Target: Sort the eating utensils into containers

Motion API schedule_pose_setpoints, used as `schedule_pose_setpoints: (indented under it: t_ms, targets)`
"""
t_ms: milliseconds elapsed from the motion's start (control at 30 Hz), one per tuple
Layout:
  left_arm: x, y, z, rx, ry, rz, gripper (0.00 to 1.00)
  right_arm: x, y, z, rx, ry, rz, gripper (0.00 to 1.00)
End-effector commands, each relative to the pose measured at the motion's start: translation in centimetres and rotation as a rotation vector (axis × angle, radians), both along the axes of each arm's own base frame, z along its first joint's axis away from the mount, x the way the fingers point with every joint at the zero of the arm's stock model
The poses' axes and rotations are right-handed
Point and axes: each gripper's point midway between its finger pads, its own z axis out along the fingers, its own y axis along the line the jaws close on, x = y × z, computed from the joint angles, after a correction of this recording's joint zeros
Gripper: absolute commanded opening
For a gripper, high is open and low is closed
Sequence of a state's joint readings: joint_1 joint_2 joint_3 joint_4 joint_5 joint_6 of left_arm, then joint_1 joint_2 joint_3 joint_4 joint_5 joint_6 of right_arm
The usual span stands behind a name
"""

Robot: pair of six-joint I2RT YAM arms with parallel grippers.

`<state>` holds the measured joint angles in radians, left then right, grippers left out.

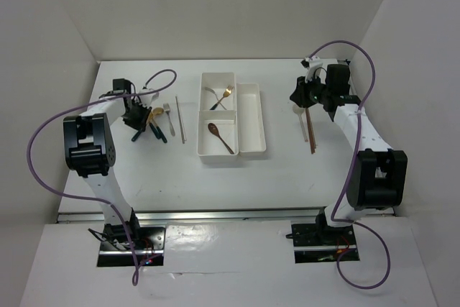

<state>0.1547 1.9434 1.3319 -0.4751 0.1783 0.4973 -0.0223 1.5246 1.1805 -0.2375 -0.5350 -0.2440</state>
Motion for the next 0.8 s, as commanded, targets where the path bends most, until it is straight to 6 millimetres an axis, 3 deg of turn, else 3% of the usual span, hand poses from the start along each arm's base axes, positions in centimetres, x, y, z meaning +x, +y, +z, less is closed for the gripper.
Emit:
schedule_pose_setpoints:
  t_ms: [0, 33, 133, 167, 233, 367, 400, 467, 500, 567, 600, 667, 733, 767]
  targets:
    - [-0.4, -0.8, 0.1, -0.060, 0.028, 0.001, 0.23, 0.9, -0.3, 2.2, 0.000, -0.052, -0.004, 0.25]
    - [-0.4, -0.8, 0.1, -0.060, 0.028, 0.001, 0.20, 0.9, -0.1, 1.8, 0.006, -0.042, 0.004, 0.25]
    - [-0.6, -1.1, 1.5, -0.071, 0.006, 0.007, 0.00, 0.9, -0.1, 1.8, 0.006, -0.042, 0.004, 0.25]
    - [0.0, -1.1, 2.7, -0.074, -0.025, 0.022, 0.00, 1.0, 0.0, 2.0, 0.010, -0.051, 0.012, 0.25]
    - [0.6, -1.7, 6.1, -0.111, -0.088, 0.027, 0.00, 1.2, 0.0, 2.4, 0.010, -0.060, 0.012, 0.25]
    - [2.3, -3.9, 14.9, -0.262, -0.223, 0.096, 0.00, 1.1, 0.1, 2.6, 0.024, -0.067, 0.003, 0.25]
    - [2.6, -5.3, 18.3, -0.365, -0.247, 0.123, 0.00, 0.9, 0.1, 2.1, 0.032, -0.050, -0.002, 0.25]
    - [2.4, -7.0, 21.9, -0.480, -0.268, 0.136, 0.00, 0.6, 0.2, 2.1, 0.042, -0.043, -0.007, 0.25]
    - [2.0, -8.8, 24.5, -0.580, -0.277, 0.144, 0.00, 0.5, 0.2, 1.7, 0.042, -0.033, -0.008, 0.25]
    - [1.7, -11.4, 26.9, -0.638, -0.314, 0.113, 0.00, 0.4, 0.1, 1.9, 0.044, -0.040, -0.019, 0.28]
    - [1.0, -12.7, 26.7, -0.666, -0.298, 0.102, 0.00, 0.1, 0.1, 1.9, 0.044, -0.042, -0.019, 0.28]
    - [-0.4, -16.1, 28.6, -0.719, -0.318, 0.056, 0.00, -0.1, 0.1, 2.0, 0.044, -0.043, -0.019, 0.29]
    - [-2.2, -18.6, 28.4, -0.763, -0.276, 0.034, 0.00, -0.4, 0.0, 2.0, 0.039, -0.045, -0.027, 0.29]
    - [-3.2, -21.0, 28.4, -0.778, -0.258, -0.018, 0.00, -0.7, 0.0, 2.1, 0.039, -0.048, -0.027, 0.29]
